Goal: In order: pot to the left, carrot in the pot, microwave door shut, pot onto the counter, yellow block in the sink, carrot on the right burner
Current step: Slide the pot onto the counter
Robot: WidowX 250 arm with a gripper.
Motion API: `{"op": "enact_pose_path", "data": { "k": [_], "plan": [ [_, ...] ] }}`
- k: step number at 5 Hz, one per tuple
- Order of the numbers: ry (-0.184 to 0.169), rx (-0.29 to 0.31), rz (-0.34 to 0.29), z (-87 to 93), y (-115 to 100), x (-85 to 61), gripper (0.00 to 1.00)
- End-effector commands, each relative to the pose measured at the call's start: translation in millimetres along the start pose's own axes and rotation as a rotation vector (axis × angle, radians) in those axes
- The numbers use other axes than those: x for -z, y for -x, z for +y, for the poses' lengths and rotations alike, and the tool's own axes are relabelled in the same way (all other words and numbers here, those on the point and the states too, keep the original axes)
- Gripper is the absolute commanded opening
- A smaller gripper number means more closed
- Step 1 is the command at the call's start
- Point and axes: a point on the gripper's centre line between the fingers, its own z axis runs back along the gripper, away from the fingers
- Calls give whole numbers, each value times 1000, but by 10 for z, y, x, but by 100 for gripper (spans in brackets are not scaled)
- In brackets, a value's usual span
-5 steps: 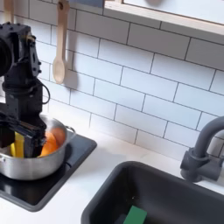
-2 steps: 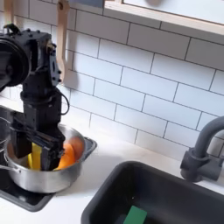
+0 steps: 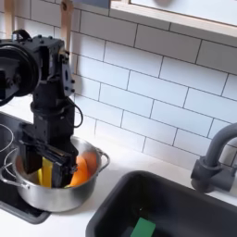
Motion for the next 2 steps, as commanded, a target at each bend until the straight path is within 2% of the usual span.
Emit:
{"op": "enact_pose_path", "data": {
  "k": [1, 2],
  "plan": [
    [21, 31, 5, -204, 11, 22, 100],
    [27, 49, 7, -285, 3, 30, 100]
  ]
}}
